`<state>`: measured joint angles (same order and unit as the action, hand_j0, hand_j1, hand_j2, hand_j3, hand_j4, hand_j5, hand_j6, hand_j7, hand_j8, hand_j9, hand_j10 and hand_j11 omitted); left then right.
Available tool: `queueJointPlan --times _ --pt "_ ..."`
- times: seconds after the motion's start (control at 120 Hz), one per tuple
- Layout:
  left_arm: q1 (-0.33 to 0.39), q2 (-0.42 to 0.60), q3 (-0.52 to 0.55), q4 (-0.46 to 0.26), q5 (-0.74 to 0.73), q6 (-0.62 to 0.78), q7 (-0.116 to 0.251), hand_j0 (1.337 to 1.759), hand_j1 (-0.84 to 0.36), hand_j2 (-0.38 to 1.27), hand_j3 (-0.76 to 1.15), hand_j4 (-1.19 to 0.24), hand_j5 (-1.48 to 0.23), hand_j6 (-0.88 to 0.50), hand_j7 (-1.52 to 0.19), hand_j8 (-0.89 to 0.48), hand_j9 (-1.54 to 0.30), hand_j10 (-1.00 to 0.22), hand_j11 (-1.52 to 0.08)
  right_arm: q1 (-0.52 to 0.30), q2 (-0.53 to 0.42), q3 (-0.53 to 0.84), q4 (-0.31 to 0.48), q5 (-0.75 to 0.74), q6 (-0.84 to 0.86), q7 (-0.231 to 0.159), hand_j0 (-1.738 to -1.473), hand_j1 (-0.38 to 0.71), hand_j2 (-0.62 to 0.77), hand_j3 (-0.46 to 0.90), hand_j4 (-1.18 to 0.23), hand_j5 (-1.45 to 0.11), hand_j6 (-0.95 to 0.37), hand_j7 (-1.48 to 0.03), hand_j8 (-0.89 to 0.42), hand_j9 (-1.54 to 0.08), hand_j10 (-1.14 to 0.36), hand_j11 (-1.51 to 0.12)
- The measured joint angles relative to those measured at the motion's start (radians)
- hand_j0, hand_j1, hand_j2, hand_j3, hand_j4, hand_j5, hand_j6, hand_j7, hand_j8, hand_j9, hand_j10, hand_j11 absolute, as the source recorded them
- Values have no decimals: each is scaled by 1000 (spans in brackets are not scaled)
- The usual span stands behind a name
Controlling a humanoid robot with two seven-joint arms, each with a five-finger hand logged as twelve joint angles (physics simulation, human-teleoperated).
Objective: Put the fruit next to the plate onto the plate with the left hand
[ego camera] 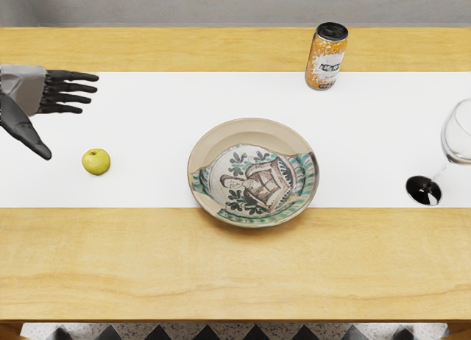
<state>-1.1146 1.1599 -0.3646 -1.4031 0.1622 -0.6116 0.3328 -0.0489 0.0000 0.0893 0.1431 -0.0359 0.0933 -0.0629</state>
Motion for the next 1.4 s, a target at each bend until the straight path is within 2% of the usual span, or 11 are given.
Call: queueJointPlan --times 0.092,0.217,0.367,0.408,0.483,0.533,0.675,0.817,0.933,1.125,1.4 --pt "-1 0 0 -1 2 0 6 1658 322 5 0 -26 -31 -27 -31 -27 -31 -26 -30 9 0 0 13 1 0 0 -1658 -349 0 0 0 0 -1 0 0 0 0 0" --pt "-23 -5 0 -14 49 10 30 1658 320 5 0 -28 -33 -28 -32 -28 -32 -28 -32 -19 0 0 -25 0 -2 0 -1658 -349 0 0 0 0 0 0 0 0 0 0" --pt "-26 -6 2 -28 177 106 77 1658 318 5 0 -31 -36 -32 -36 -32 -35 -31 -35 -28 0 0 -40 -1 -3 0 -1658 -349 0 0 0 0 0 0 0 0 0 0" --pt "-17 -41 4 -29 214 140 91 1658 317 6 0 -32 -37 -33 -37 -33 -36 -32 -36 -29 0 0 -42 -1 -3 0 -1658 -349 0 0 0 0 0 0 0 0 0 0" --pt "-38 -85 50 -30 260 227 104 1658 312 6 0 -37 -42 -38 -41 -37 -41 -36 -41 -30 0 0 -43 -1 -3 0 -1658 -349 0 0 0 0 0 0 0 0 0 0" --pt "-86 -114 102 -28 278 287 105 1658 302 8 0 -45 -53 -46 -52 -46 -52 -45 -52 -30 0 0 -44 -1 -3 0 -1658 -349 0 0 0 0 0 0 0 0 0 0" --pt "-215 -237 325 -15 304 514 75 1658 274 13 0 -68 -83 -69 -83 -69 -82 -68 -82 -31 0 0 -45 -1 -3 0 -1658 -349 0 0 0 0 -1 0 0 0 0 0" --pt "-226 -292 504 -15 307 735 20 1658 244 19 0 -93 -116 -95 -116 -94 -116 -93 -116 -31 0 0 -45 -1 -3 0 -1658 -349 0 0 0 0 -1 0 0 0 0 0" --pt "-242 -362 600 -23 306 891 5 1658 226 22 0 -107 -135 -108 -135 -108 -135 -107 -135 -31 0 0 -45 -1 -3 0 -1658 -349 0 0 0 0 -1 0 0 0 0 0" --pt "-238 -435 694 -35 279 1051 -8 1658 214 24 0 -116 -149 -117 -148 -117 -148 -116 -148 -31 0 0 -45 -1 -3 0 -1658 -349 0 0 0 0 -1 0 0 0 0 0" --pt "-231 -480 748 -34 238 1112 -16 1658 202 26 0 -125 -161 -126 -161 -126 -161 -125 -161 -31 0 0 -45 -1 -3 0 -1658 -349 0 0 0 0 -1 0 0 0 0 0"
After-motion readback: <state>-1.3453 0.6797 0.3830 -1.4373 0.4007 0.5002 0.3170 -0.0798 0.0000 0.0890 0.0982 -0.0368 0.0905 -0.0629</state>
